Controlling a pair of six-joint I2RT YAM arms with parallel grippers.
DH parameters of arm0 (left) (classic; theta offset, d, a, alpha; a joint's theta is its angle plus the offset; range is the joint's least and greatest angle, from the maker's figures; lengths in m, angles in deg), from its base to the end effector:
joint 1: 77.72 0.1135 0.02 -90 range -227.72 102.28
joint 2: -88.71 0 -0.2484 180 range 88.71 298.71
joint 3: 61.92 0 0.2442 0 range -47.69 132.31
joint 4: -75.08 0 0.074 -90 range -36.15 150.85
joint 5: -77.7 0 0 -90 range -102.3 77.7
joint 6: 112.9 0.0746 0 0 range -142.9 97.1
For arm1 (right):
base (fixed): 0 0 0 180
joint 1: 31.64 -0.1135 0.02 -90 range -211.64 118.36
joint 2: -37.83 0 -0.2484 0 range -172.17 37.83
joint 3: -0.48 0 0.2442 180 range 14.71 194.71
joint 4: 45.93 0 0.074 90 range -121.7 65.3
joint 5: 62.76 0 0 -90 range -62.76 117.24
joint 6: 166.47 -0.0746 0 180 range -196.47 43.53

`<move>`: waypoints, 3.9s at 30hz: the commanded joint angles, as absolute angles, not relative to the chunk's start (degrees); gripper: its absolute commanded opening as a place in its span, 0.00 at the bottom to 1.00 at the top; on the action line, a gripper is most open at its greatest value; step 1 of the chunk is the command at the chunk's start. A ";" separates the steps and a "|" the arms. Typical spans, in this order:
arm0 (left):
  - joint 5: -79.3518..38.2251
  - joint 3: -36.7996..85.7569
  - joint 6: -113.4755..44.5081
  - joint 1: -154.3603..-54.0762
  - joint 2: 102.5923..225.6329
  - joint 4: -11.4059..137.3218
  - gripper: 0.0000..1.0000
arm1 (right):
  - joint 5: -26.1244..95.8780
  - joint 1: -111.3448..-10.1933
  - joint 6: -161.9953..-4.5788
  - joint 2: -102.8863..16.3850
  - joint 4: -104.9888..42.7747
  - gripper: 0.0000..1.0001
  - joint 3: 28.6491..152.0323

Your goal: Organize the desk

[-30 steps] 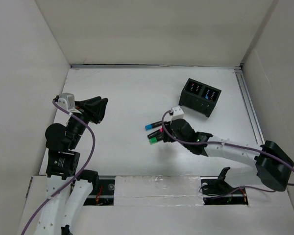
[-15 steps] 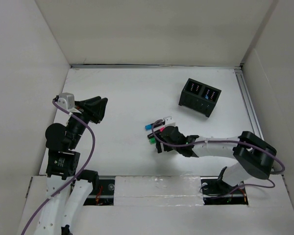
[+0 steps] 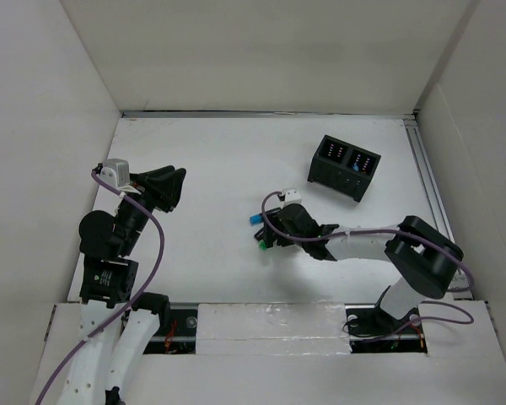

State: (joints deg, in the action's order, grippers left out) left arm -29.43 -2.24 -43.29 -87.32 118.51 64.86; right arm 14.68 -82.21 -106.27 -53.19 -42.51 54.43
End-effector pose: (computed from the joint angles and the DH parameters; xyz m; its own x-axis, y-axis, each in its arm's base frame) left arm 0.1472 -0.0472 0.4075 0.1601 -0.3648 -0.9172 0.5213 0.8203 -0.2352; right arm 0.2227 0.2453 0.1193 -0.6803 -0.0636 -0.7301 -0.3581 0.8981 0.2554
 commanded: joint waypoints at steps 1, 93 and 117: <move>-30.06 -2.34 -42.86 -87.12 118.50 67.45 0.33 | 15.90 -81.83 -105.22 -55.86 -43.58 0.83 57.32; -29.80 -2.34 -42.77 -87.12 118.15 67.62 0.33 | -4.06 -56.94 -89.47 -49.19 -47.89 0.12 78.44; -29.88 -2.25 -42.86 -87.12 117.71 67.45 0.33 | 14.84 -79.81 -96.78 -61.30 -36.80 0.67 69.72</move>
